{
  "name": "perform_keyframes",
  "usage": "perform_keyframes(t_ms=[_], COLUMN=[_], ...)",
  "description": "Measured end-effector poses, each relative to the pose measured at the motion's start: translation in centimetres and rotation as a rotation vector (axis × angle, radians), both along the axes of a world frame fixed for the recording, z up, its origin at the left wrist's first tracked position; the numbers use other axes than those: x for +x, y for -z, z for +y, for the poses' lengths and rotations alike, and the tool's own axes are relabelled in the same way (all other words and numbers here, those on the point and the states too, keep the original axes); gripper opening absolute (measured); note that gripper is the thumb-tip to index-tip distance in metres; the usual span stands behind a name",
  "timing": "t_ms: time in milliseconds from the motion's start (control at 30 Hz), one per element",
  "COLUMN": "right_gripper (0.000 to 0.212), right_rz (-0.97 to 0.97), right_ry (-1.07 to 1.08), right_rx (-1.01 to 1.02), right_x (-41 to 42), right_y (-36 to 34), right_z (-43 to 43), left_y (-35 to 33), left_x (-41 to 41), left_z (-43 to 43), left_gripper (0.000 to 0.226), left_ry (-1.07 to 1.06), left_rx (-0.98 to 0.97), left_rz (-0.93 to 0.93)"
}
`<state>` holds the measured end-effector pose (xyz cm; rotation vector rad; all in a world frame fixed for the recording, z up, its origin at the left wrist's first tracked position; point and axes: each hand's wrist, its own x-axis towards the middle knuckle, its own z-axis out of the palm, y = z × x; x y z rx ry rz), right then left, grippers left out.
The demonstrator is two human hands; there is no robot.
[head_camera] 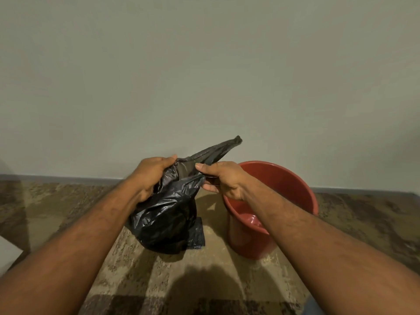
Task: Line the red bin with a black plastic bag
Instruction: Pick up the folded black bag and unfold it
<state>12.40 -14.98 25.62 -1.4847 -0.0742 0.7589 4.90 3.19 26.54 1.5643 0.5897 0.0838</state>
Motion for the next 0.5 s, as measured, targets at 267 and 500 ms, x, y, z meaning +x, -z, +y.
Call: perform_keyframes(t_ms=[267,500], right_gripper=[0.028,0.018], right_rz=[0.153,-1.195], right_ry=[0.383,0.848], right_rx=[0.078,0.199], right_x=[2.6,0.0], right_y=[0.3,-8.6], right_z=[-1.1,-0.7], left_y=[-1.3,-10.9], left_x=[1.6,0.4], left_z=[4.4,1.9], left_gripper=[0.021,0.023], left_ry=[-0.413,-0.708], left_rx=[-0.085,0.230], left_rz=[0.035,-1.112])
